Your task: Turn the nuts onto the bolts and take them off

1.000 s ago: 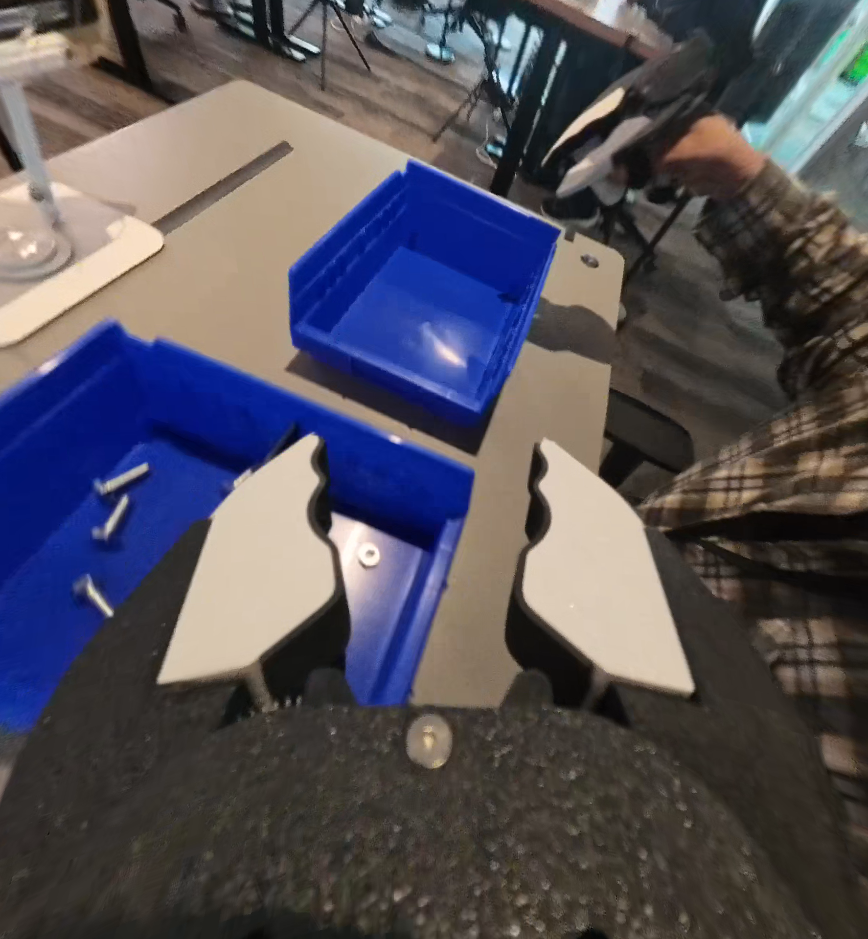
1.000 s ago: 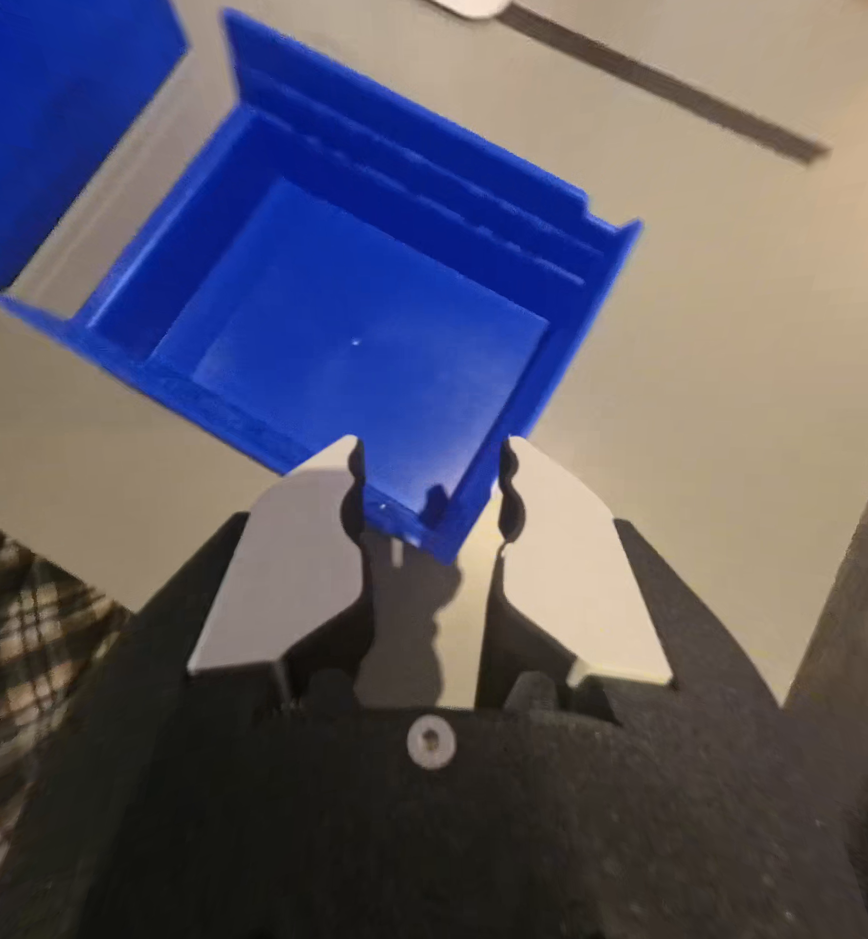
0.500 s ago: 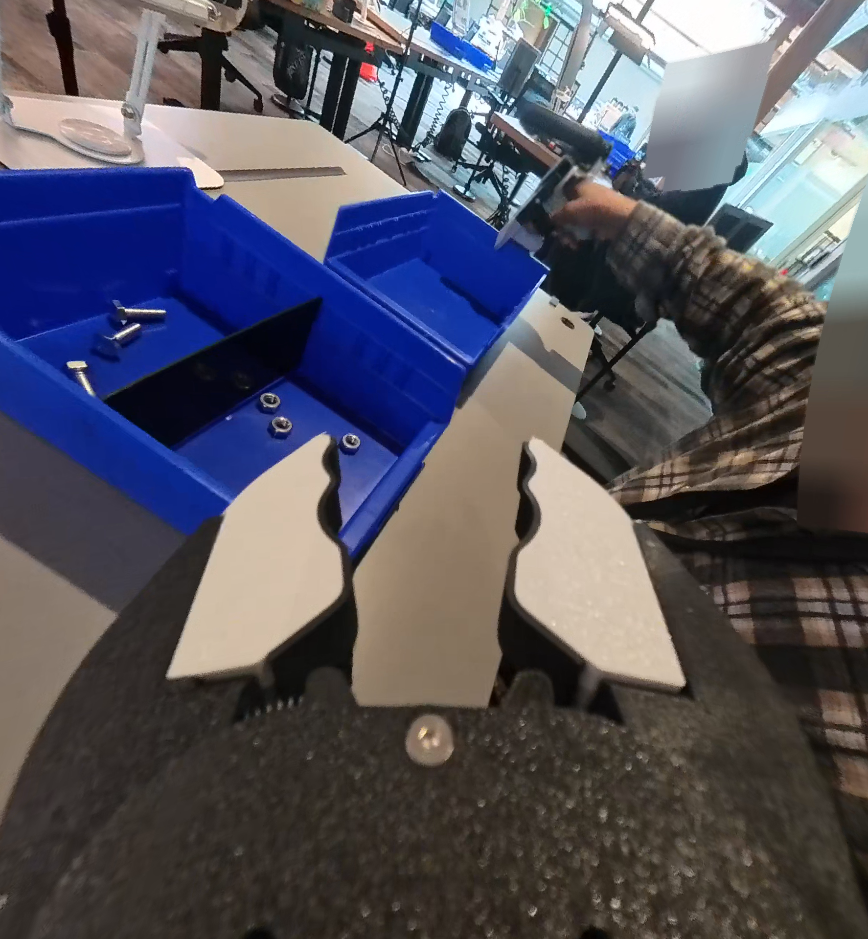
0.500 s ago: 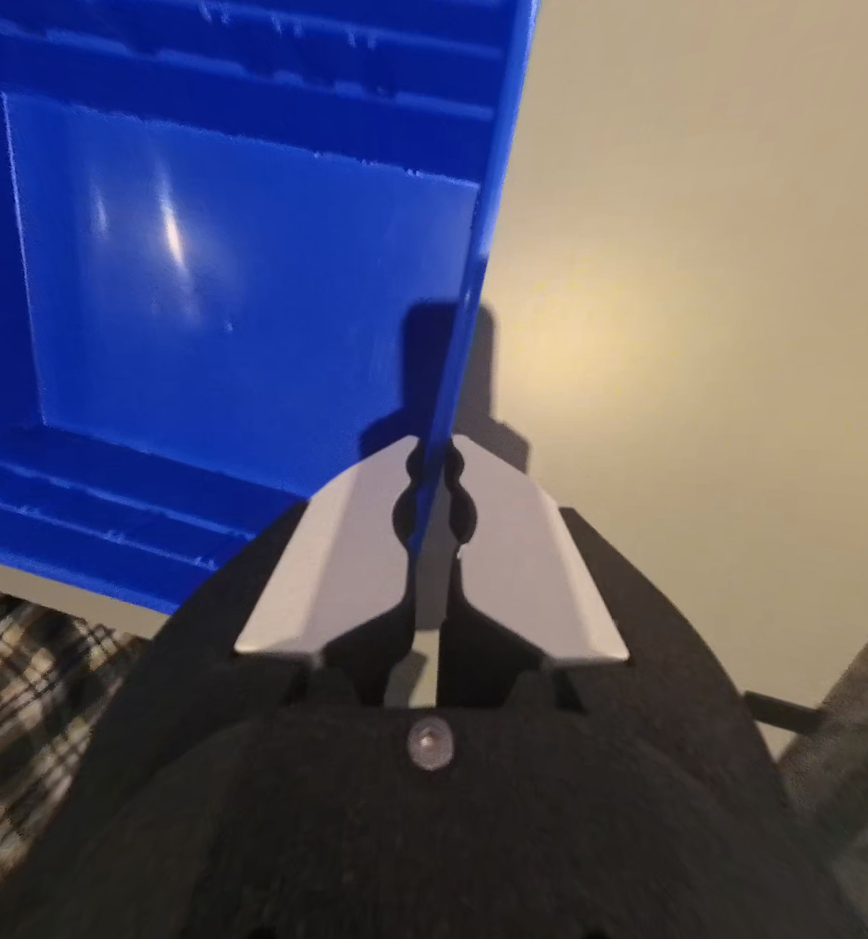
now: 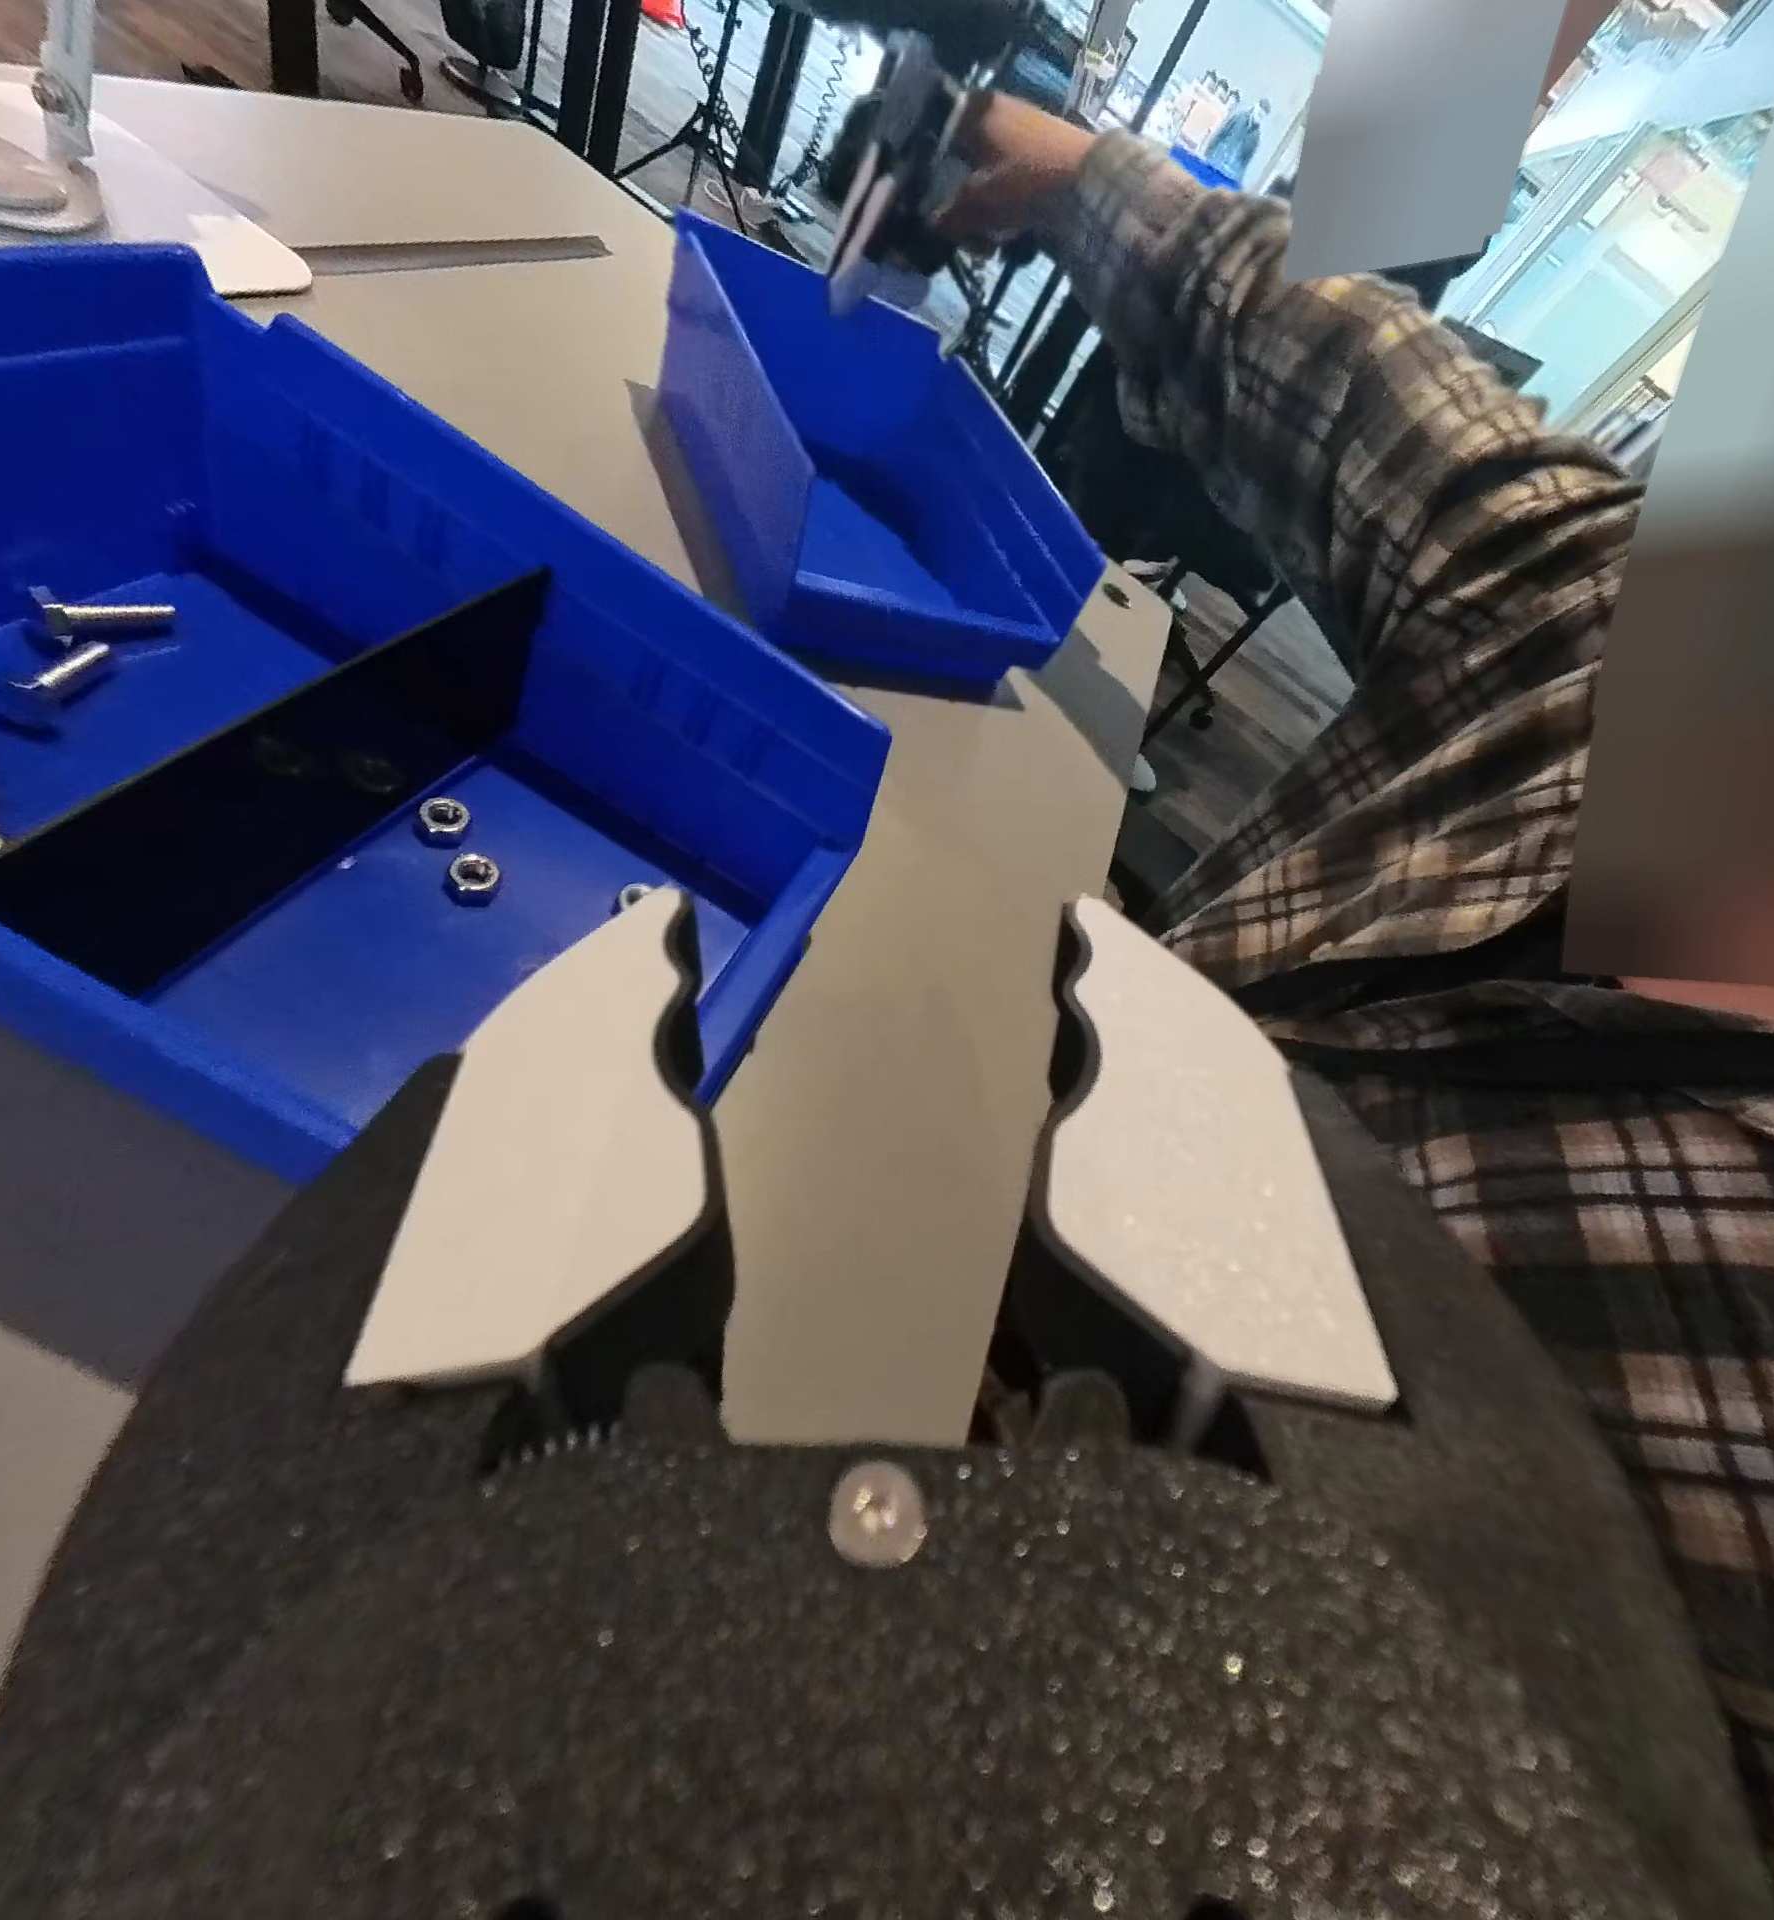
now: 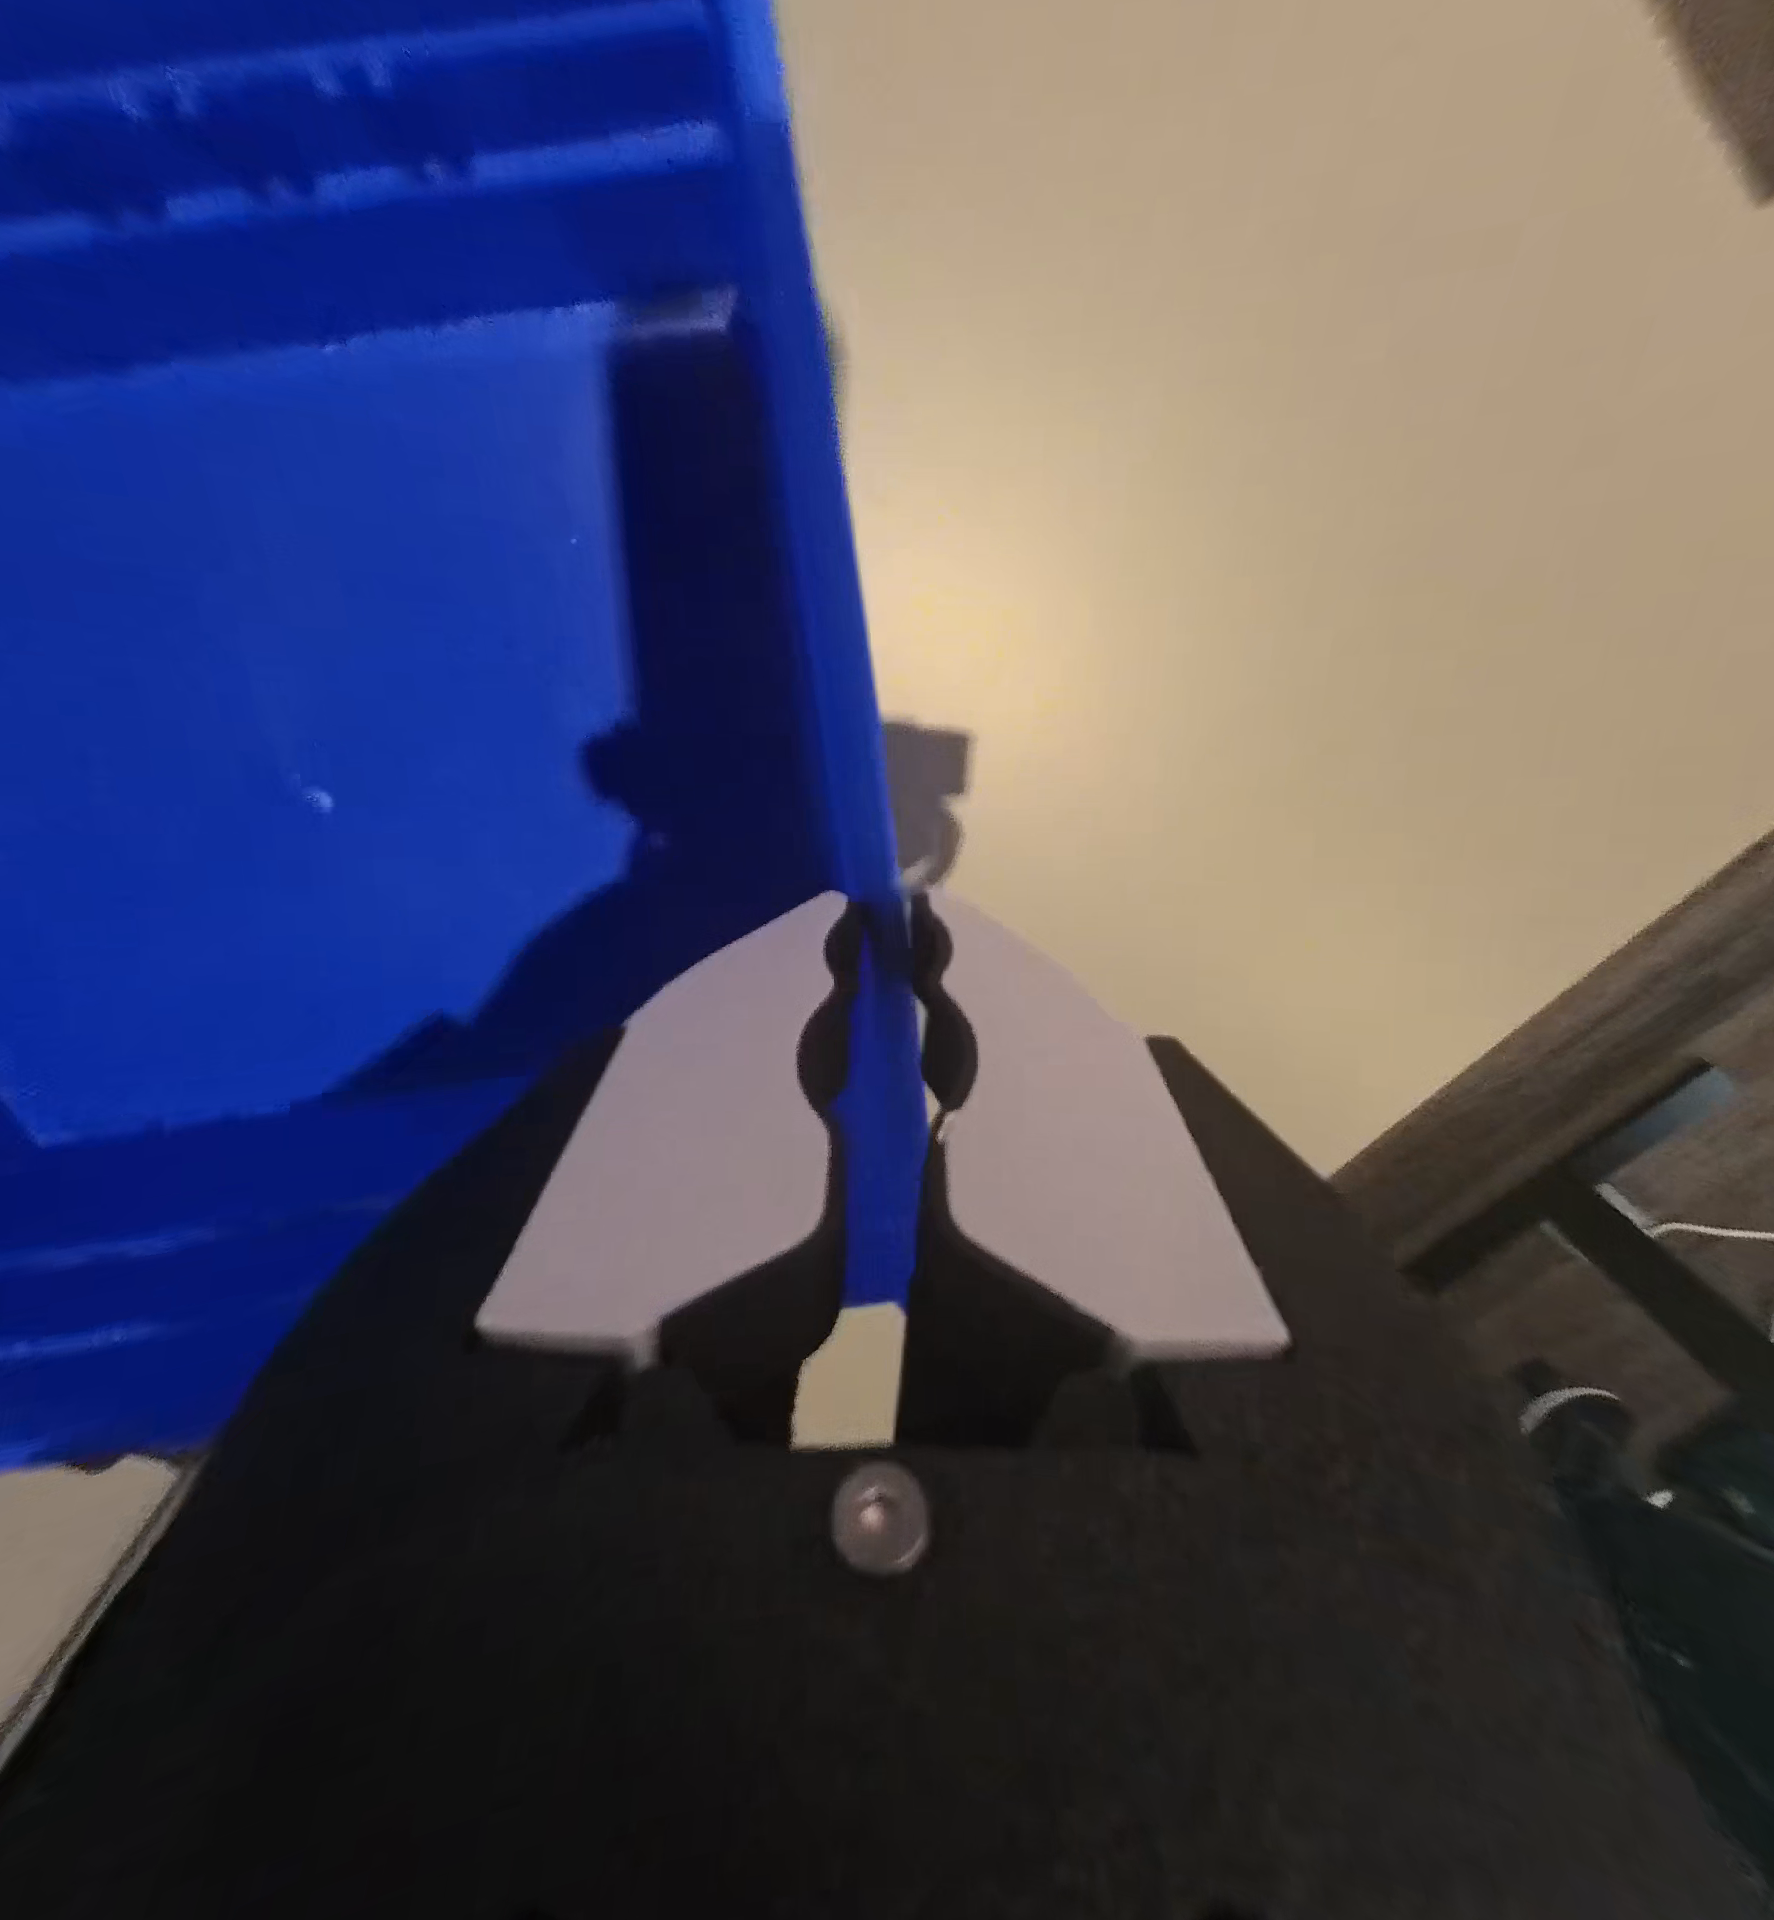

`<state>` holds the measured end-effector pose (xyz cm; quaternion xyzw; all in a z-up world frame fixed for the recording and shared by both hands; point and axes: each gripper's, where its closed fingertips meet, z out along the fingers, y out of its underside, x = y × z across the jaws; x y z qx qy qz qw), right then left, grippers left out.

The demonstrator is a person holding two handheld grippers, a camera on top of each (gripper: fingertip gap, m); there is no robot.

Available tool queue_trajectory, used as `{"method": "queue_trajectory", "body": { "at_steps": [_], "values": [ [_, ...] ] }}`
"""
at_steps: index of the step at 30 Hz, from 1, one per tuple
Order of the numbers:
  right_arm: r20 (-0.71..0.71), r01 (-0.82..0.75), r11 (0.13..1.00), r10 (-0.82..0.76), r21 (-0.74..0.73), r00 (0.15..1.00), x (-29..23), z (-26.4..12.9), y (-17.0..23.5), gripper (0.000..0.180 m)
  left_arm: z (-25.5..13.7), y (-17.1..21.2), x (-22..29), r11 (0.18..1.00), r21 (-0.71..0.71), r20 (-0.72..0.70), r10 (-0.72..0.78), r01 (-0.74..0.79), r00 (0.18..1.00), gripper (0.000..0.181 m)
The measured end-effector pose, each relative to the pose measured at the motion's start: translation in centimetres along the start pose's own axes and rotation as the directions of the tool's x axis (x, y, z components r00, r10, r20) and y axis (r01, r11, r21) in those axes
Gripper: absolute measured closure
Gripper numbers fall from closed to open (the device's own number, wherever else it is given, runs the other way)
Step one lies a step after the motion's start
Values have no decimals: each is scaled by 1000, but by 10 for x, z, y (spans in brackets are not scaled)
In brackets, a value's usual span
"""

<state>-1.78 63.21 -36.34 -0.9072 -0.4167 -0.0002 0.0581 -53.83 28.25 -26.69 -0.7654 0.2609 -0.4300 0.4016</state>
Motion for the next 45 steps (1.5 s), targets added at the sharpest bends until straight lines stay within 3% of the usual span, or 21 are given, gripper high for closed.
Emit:
{"method": "queue_trajectory", "body": {
  "at_steps": [3, 7, 11, 15, 18, 22, 23, 25, 29, 36, 45],
  "values": [
    [-126, -79, 993, 91, 91, 988, 20, -20, -15, 144, -1, -2, 6, 1000, 15, -11, -6, 6, 1000, 116],
    [-66, -358, 887, 392, 290, 918, -10, -63, -3, 107, -8, -1, 7, 999, 38, 2, 4, -4, 1000, 116],
    [24, -499, 801, 521, 331, 853, -65, -74, 47, 101, -13, -1, 11, 998, 67, -24, -7, 8, 1000, 116],
    [155, -630, 692, 621, 352, 768, -98, -73, 81, 112, -13, 1, 19, 998, 67, -56, 9, -5, 998, 116],
    [255, -721, 635, 675, 276, 692, -121, -56, 92, 114, -10, 4, 26, 998, 59, -69, 32, -28, 997, 116],
    [216, -766, 611, 735, 200, 643, -130, -23, 104, 111, -12, 8, 36, 996, 68, -74, 61, -56, 995, 116],
    [230, -768, 612, 733, 186, 640, -132, -17, 103, 119, -14, 9, 37, 996, 74, -70, 64, -59, 995, 116],
    [304, -773, 612, 714, 168, 631, -137, -11, 95, 157, -17, 9, 36, 995, 88, -64, 61, -55, 996, 116],
    [332, -795, 595, 731, 117, 596, -127, -6, 95, 168, -21, 10, 29, 995, 100, -62, 28, -22, 998, 116],
    [136, -729, 674, 717, 117, 684, -65, -3, 119, 176, -14, 8, 20, 995, 101, -62, 2, 4, 998, 117],
    [52, -593, 803, 591, 63, 805, 6, 0, 129, 176, 7, 4, 11, 999, 41, -55, -30, 32, 998, 118]
  ]
}}
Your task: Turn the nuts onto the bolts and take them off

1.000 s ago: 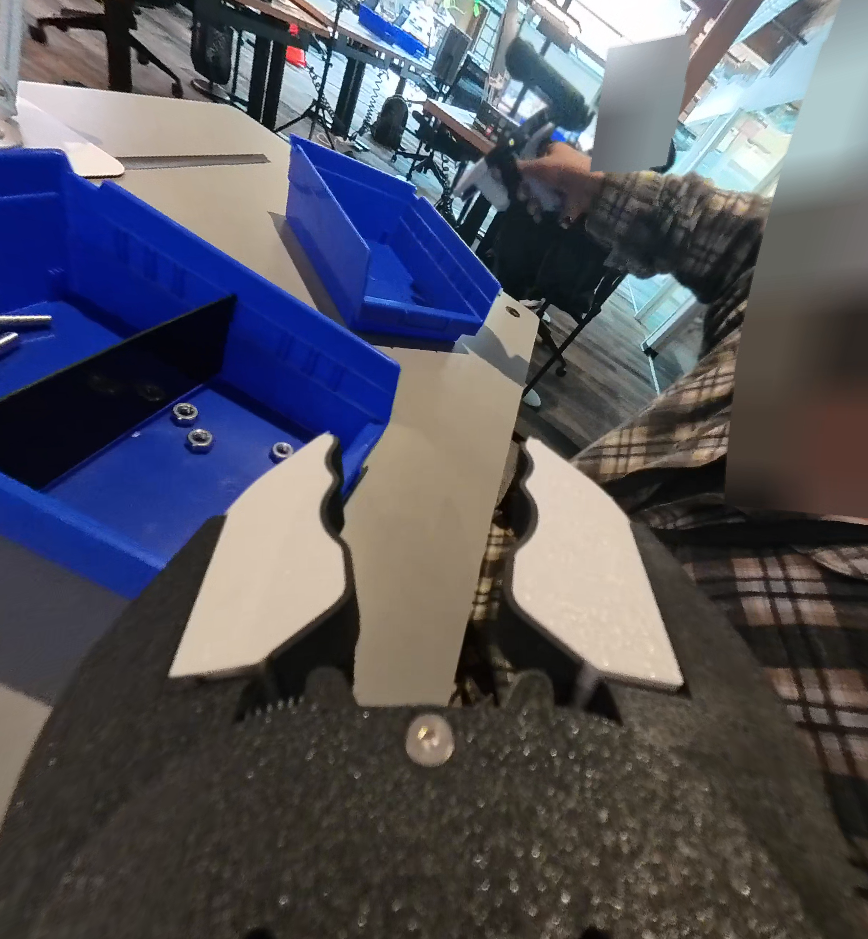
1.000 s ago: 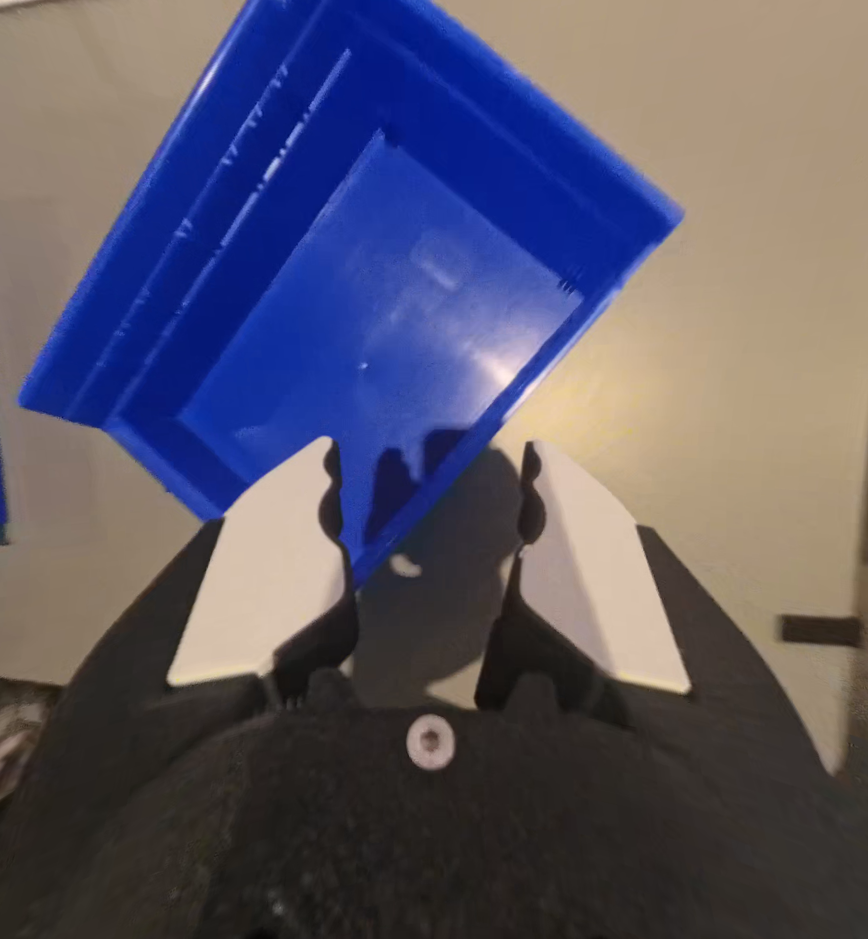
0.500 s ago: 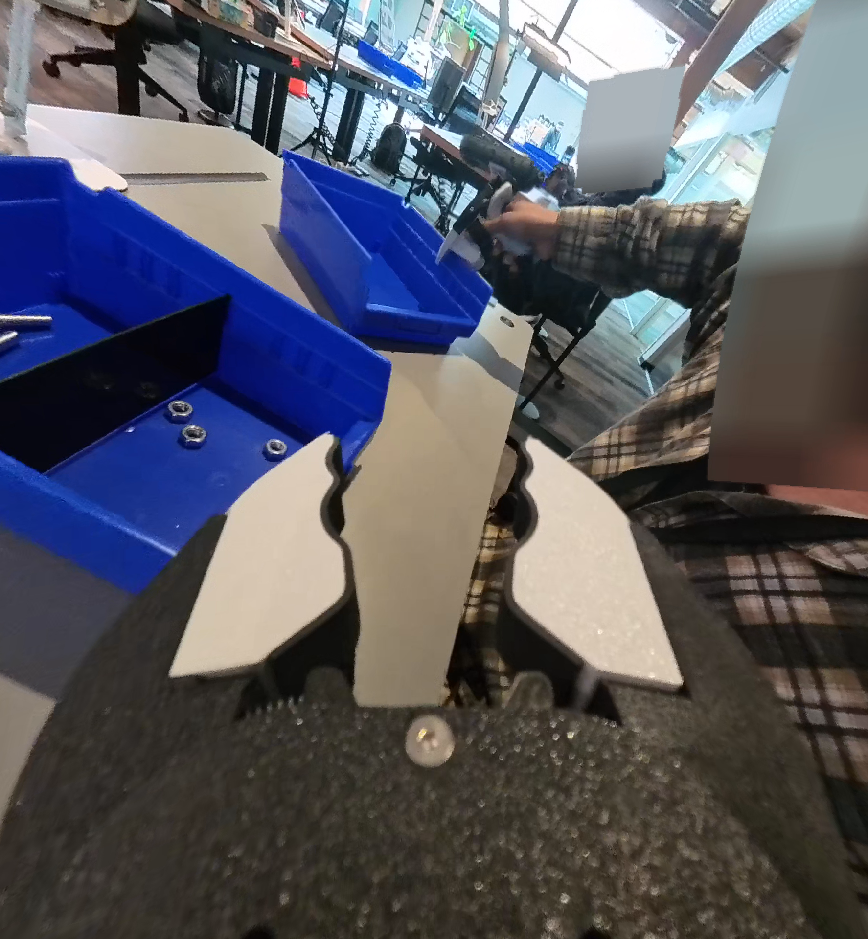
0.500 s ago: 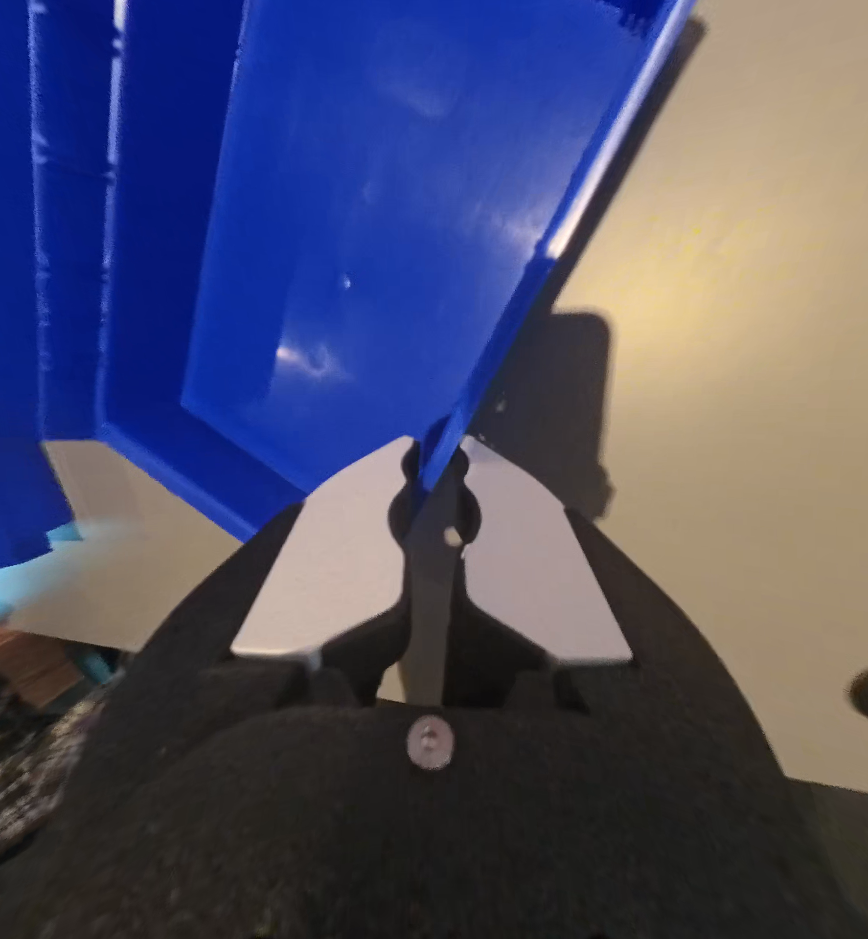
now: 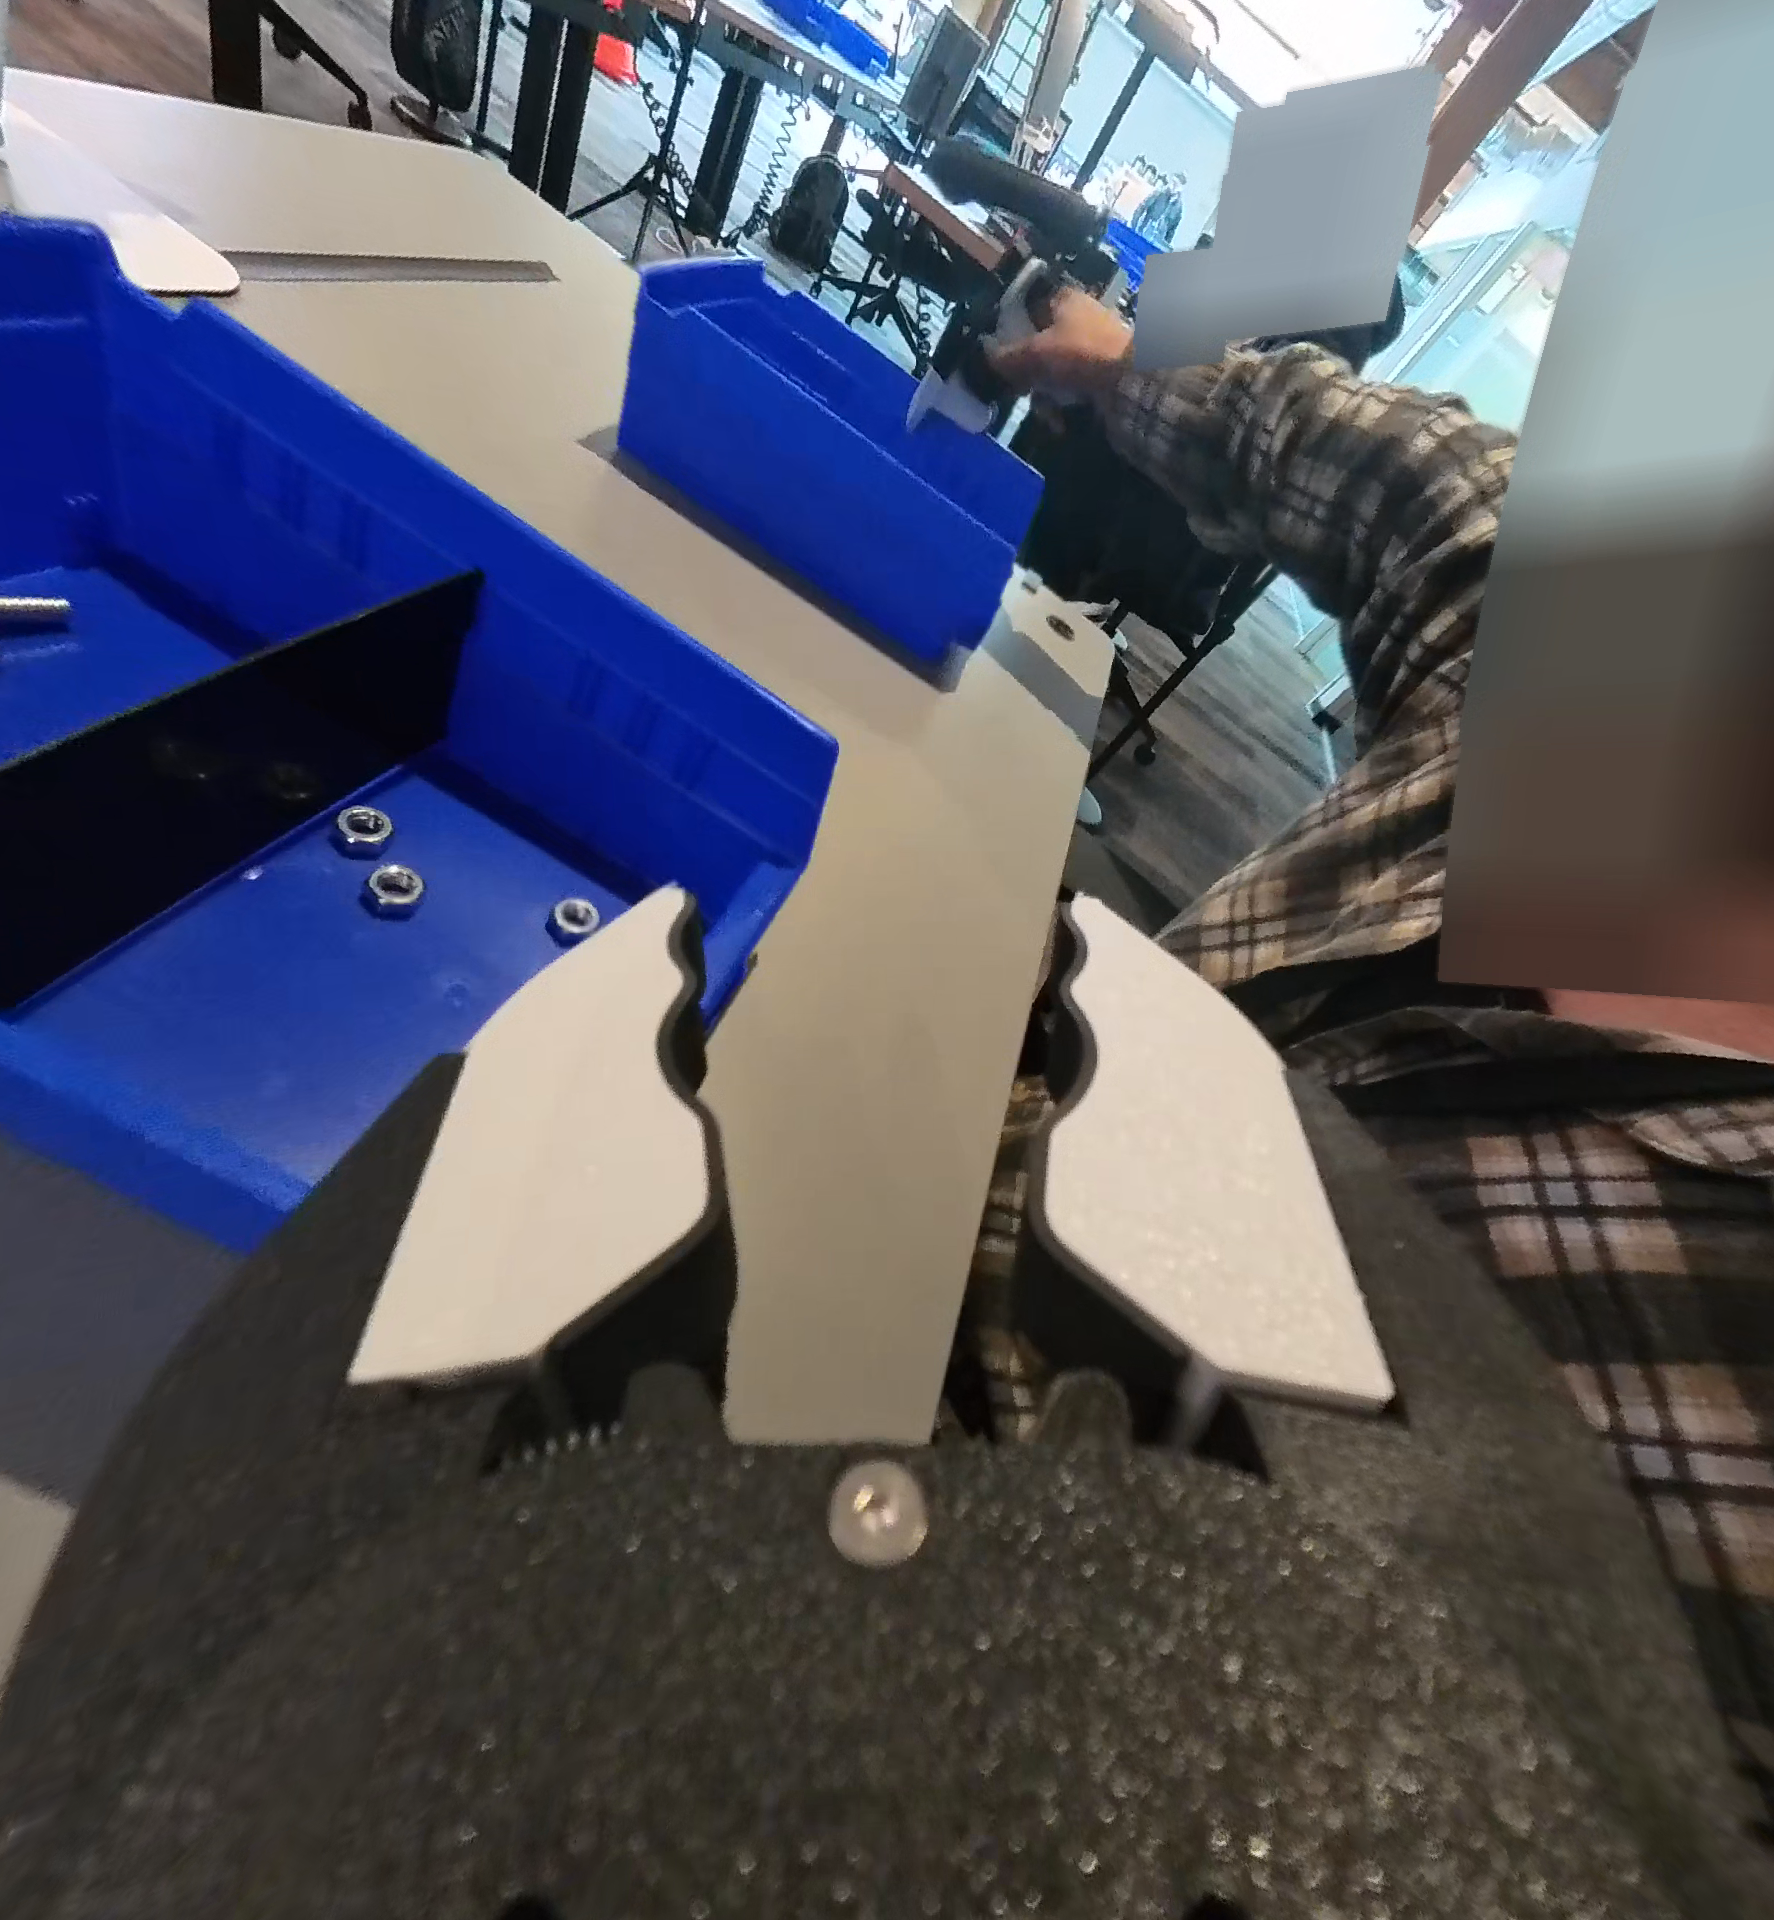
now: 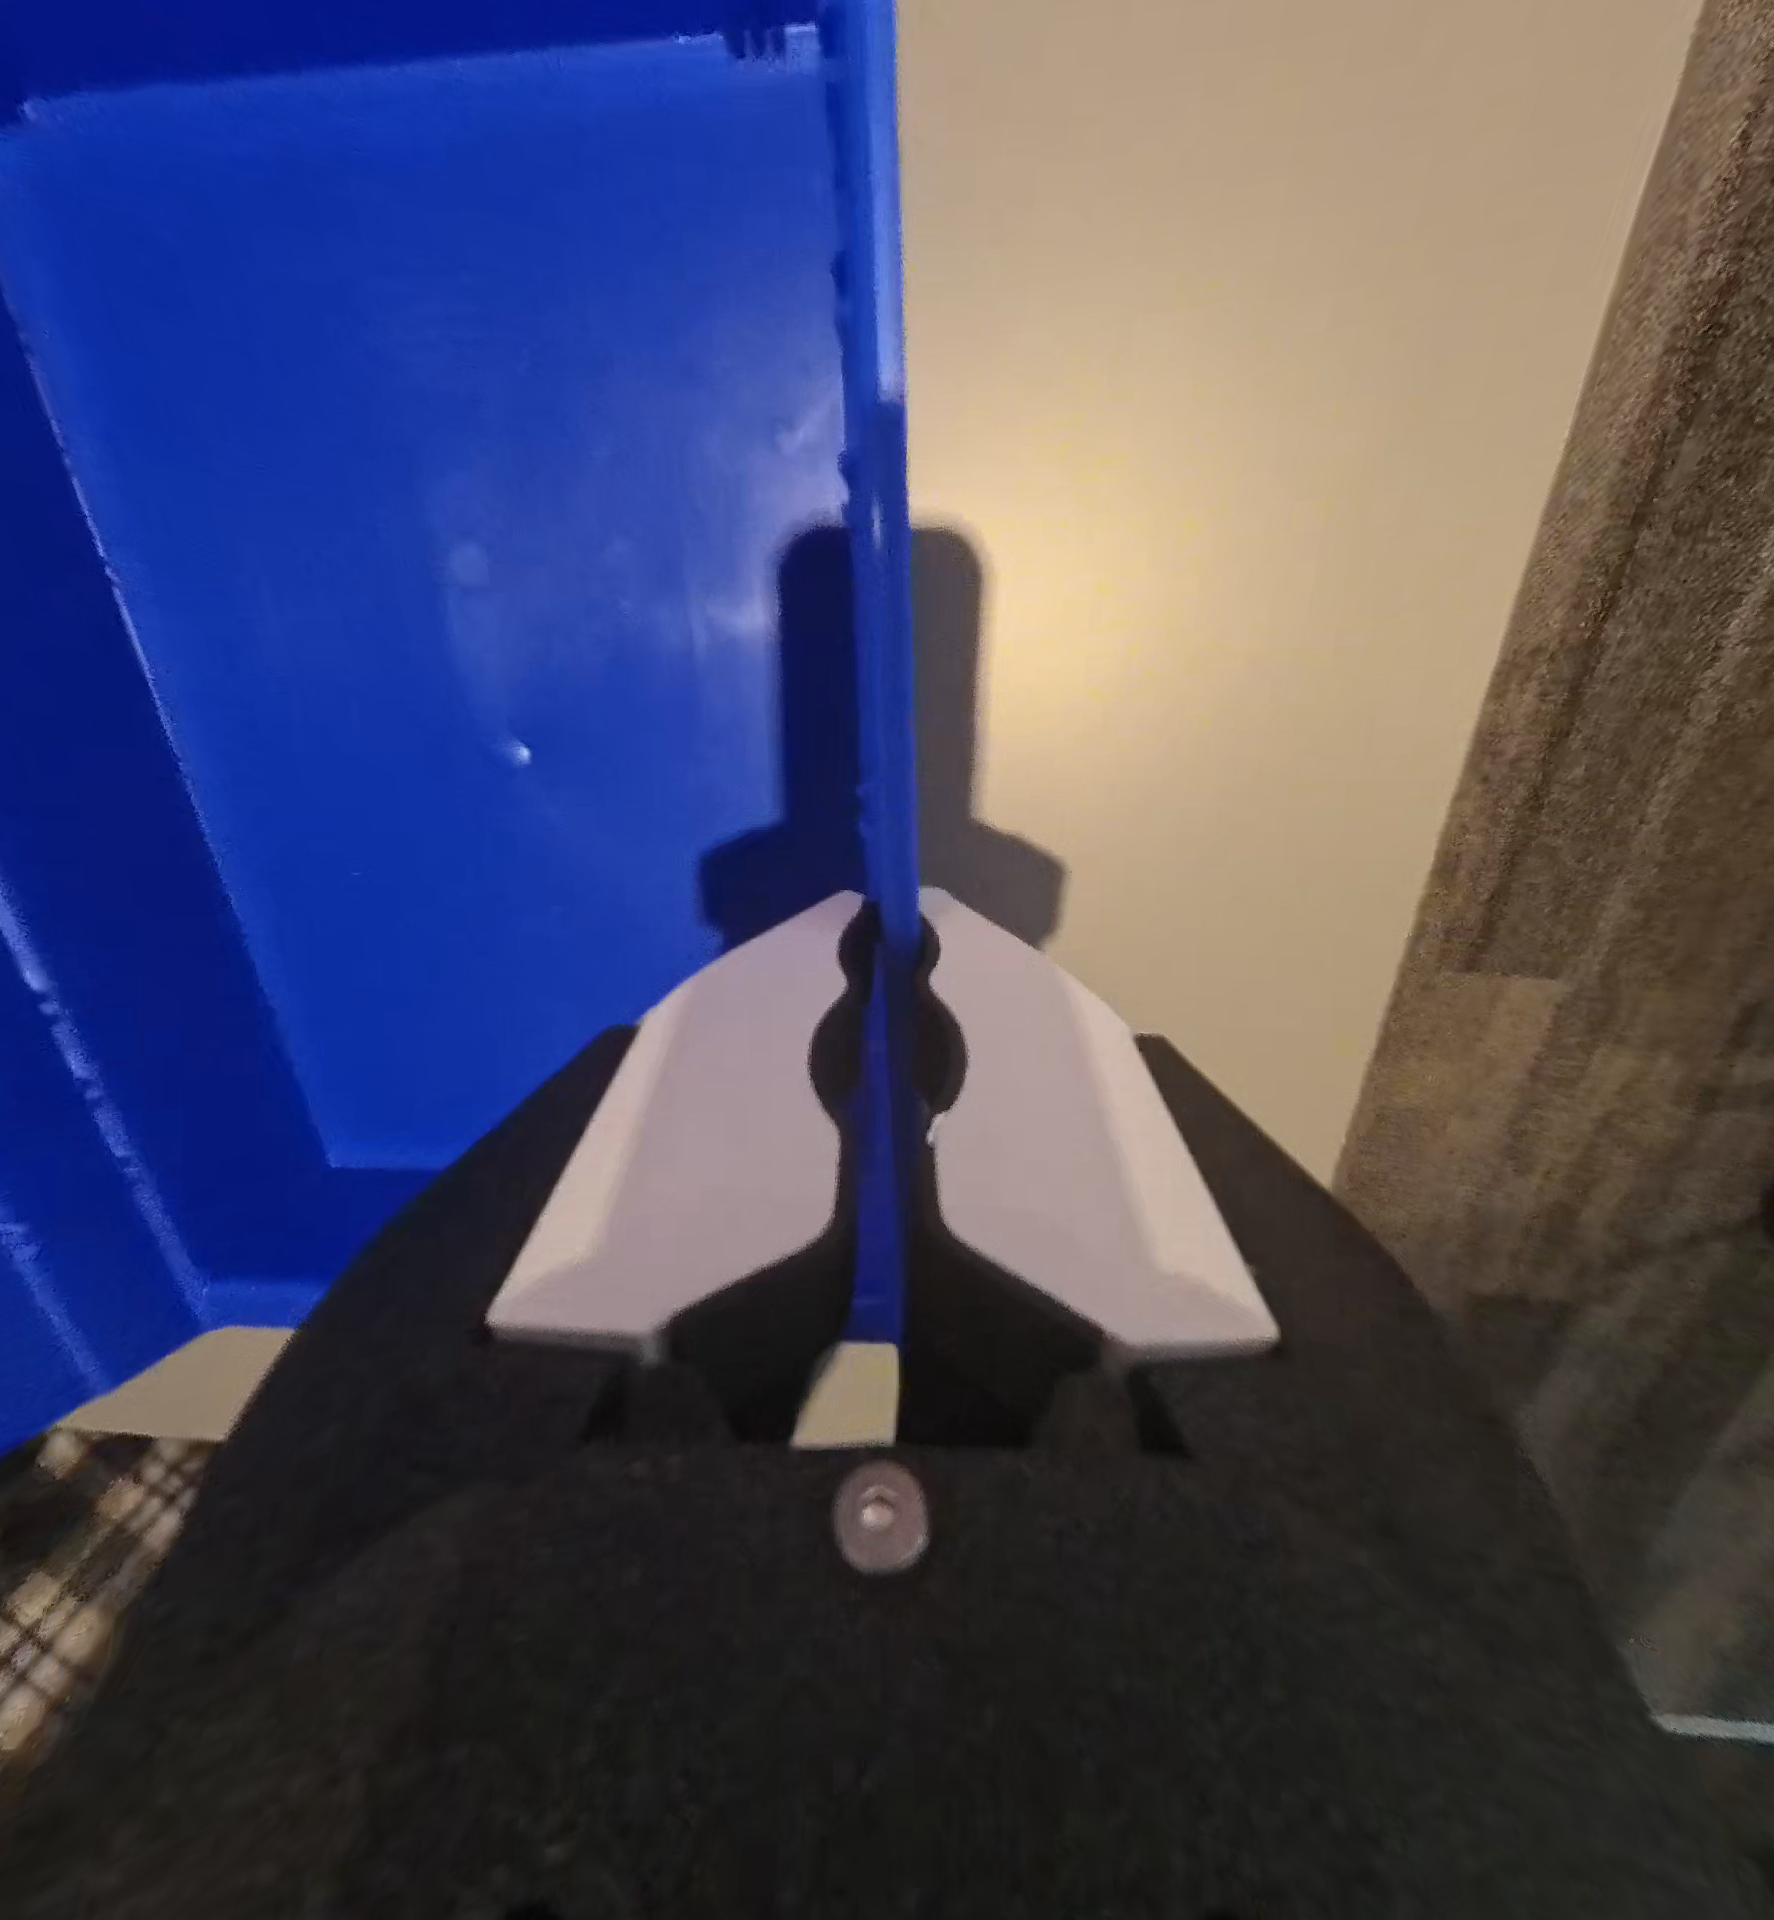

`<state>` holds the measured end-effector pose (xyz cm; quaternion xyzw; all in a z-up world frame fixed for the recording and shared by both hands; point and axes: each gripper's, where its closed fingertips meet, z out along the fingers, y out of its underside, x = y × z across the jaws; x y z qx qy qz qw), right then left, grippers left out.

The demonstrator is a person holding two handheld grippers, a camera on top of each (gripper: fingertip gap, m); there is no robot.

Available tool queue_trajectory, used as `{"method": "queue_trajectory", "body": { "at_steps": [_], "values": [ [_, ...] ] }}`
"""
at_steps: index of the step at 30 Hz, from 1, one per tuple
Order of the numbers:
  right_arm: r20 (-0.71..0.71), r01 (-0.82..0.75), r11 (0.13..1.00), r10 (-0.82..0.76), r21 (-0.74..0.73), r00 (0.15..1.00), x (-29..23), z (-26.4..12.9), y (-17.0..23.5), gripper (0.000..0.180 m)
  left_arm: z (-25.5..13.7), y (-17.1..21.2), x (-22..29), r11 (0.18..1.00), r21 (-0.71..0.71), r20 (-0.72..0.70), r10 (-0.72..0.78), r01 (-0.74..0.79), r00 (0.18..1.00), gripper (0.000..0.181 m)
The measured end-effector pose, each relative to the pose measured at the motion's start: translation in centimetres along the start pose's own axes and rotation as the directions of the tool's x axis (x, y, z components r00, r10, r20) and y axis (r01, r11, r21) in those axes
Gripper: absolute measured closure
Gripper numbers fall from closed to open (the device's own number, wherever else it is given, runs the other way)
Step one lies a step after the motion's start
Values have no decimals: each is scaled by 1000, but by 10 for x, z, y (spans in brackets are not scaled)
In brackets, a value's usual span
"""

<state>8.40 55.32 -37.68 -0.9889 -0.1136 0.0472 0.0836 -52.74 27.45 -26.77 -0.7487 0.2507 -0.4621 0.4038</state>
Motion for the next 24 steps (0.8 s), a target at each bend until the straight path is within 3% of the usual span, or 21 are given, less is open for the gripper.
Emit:
{"method": "queue_trajectory", "body": {
  "at_steps": [13, 24],
  "values": [
    [-40, 113, 994, -113, -12, 993, 72, -6, 5, 174, 21, -16, -5, 999, -36, 19, 2, -2, 1000, 118],
    [-46, 48, 999, -47, 8, 998, 97, -9, 13, 174, 25, -22, 3, 998, -53, 41, 18, -16, 999, 117]
  ]
}}
